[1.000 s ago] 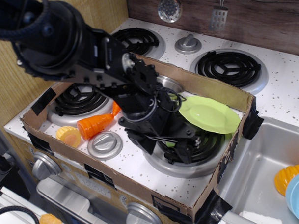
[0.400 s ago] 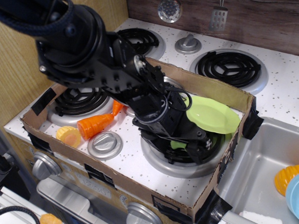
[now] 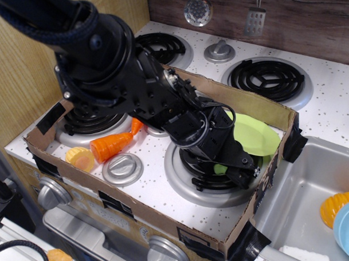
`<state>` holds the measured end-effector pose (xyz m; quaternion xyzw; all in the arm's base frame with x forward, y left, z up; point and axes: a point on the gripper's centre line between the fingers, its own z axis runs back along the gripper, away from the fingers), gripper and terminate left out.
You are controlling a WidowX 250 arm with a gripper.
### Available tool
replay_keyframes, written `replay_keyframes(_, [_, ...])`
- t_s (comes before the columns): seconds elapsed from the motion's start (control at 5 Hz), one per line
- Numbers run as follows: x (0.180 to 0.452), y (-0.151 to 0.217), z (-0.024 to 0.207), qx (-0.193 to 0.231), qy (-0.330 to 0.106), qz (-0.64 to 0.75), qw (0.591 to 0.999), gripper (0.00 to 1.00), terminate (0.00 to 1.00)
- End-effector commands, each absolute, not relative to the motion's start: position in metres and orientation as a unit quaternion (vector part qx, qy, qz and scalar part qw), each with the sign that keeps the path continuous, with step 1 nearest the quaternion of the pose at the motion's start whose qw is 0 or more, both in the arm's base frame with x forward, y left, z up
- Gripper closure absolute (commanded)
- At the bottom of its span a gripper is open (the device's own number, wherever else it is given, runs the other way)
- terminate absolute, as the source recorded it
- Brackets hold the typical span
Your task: Put broccoli in pot
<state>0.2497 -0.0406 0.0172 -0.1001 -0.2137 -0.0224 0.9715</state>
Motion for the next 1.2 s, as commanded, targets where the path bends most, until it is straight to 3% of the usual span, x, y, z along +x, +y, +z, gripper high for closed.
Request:
replay_keyframes(0.0, [0.241, -0.025, 0.038, -0.054, -0.225, -0.016, 0.973, 1.0, 0.0])
replay_keyframes(0.2, [0.24, -0.003, 0.051, -0.025, -0.213, 0.002, 0.977, 1.0, 0.0])
replay_keyframes(0.6, [0.267, 0.042, 0.086, 0.011, -0.197, -0.024, 0.98, 1.0, 0.0])
replay_keyframes(1.0, [0.283, 0.051, 0.117, 0.038, -0.2, -0.043, 0.978, 1.0, 0.0])
